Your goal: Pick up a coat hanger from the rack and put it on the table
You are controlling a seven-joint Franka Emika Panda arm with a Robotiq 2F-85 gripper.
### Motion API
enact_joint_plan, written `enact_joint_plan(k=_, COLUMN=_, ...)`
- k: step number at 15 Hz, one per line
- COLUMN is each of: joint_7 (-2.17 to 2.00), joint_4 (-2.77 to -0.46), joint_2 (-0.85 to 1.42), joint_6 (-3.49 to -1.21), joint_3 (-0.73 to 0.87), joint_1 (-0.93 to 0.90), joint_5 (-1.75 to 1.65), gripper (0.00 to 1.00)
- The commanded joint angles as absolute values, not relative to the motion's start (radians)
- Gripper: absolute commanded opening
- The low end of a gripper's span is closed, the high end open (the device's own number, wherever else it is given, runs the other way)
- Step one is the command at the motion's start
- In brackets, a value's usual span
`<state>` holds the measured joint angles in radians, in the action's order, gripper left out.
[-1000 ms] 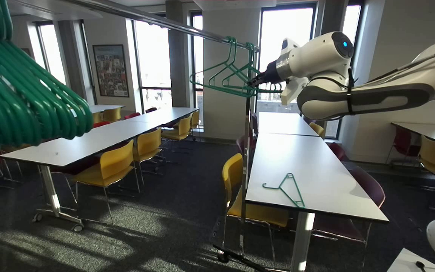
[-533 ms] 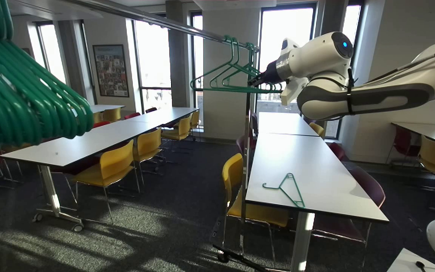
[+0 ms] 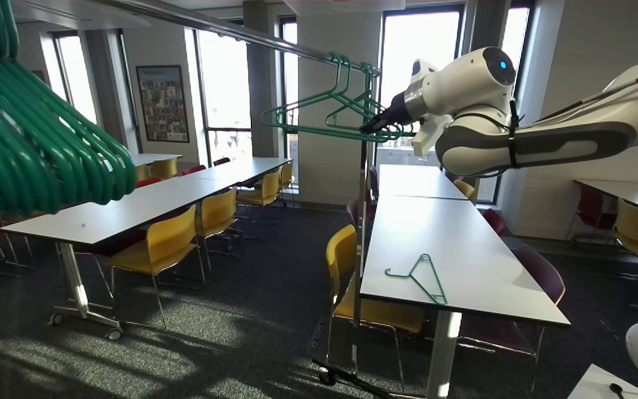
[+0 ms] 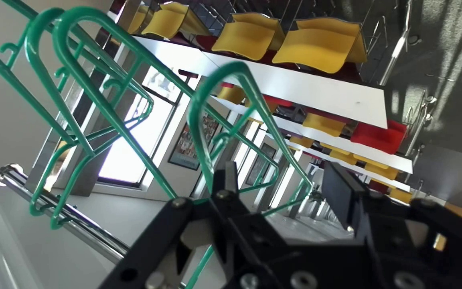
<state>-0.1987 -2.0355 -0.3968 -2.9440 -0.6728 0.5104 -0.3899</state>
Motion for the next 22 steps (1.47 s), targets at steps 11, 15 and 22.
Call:
enact_joint_plan(k=11, joint_7=-0.118, joint_4=-2.012, joint_2=-0.402, joint_6=-2.926, joint_3=-0.537, joint_1=0.406, joint_5=-0.374, gripper=1.00)
enact_joint_plan(k=15, joint_7=-0.110, joint_4=-1.998, joint_2=-0.370, joint_6=-2.951, joint_3=-0.490, joint_1=0.379, joint_5=-0.352, gripper=1.00)
enact_joint_plan(k=22, joint_7=-0.010, joint_4=-1.972, joint_2=-0.318, joint_6=-2.932, joint_3=-0.369, joint_1=0.308, joint_5=-0.328, gripper=1.00)
